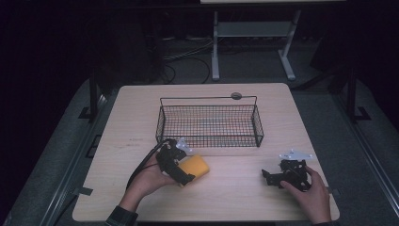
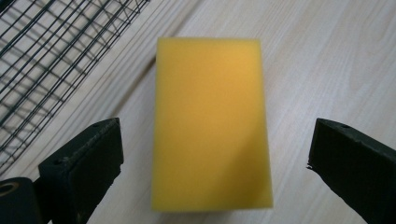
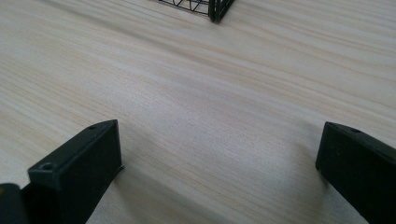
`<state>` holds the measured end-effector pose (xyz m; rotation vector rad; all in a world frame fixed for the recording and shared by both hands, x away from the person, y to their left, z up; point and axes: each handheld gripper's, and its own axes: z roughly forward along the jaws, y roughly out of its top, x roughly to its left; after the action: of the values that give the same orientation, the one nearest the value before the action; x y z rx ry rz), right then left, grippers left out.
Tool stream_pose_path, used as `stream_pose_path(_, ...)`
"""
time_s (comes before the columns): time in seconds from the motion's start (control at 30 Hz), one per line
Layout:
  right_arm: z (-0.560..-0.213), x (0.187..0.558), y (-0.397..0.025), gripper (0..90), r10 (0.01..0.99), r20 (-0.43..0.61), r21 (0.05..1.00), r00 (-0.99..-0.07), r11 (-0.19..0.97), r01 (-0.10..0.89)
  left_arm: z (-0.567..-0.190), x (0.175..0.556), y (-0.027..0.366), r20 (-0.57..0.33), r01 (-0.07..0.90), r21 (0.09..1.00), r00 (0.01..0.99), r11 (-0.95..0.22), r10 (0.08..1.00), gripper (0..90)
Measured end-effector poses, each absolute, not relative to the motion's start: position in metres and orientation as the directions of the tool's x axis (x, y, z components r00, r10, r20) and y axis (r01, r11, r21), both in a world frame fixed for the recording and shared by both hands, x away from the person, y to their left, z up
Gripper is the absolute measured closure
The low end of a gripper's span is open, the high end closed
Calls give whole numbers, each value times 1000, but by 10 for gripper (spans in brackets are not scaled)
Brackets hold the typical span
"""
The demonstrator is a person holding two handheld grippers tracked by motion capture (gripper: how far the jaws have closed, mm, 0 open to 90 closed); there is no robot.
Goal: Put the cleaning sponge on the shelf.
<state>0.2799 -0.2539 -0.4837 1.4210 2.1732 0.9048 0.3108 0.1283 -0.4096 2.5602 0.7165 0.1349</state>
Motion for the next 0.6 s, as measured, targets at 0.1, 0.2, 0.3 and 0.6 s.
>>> stream_pose_path(0.1, -484, 280, -254, 0, 912, 25, 698, -410, 278, 660, -413, 313, 123, -27, 457, 445, 866, -770, 499, 24)
stream_pose_path(0.2, -484, 280, -254, 0, 912, 25, 698, -411, 278, 660, -416, 314, 119, -22, 455, 433, 868, -778, 496, 25)
stream_pose_path(0.3, -484, 280, -254, 0, 912, 25, 698, -410, 278, 660, -419, 319, 115, -5, 445, 412, 874, -795, 487, 25)
stream_pose_path(0.6, -484, 280, -254, 0, 912, 25, 698, -410, 278, 660, -433, 329, 106, 8, 448, 364, 875, -816, 484, 26)
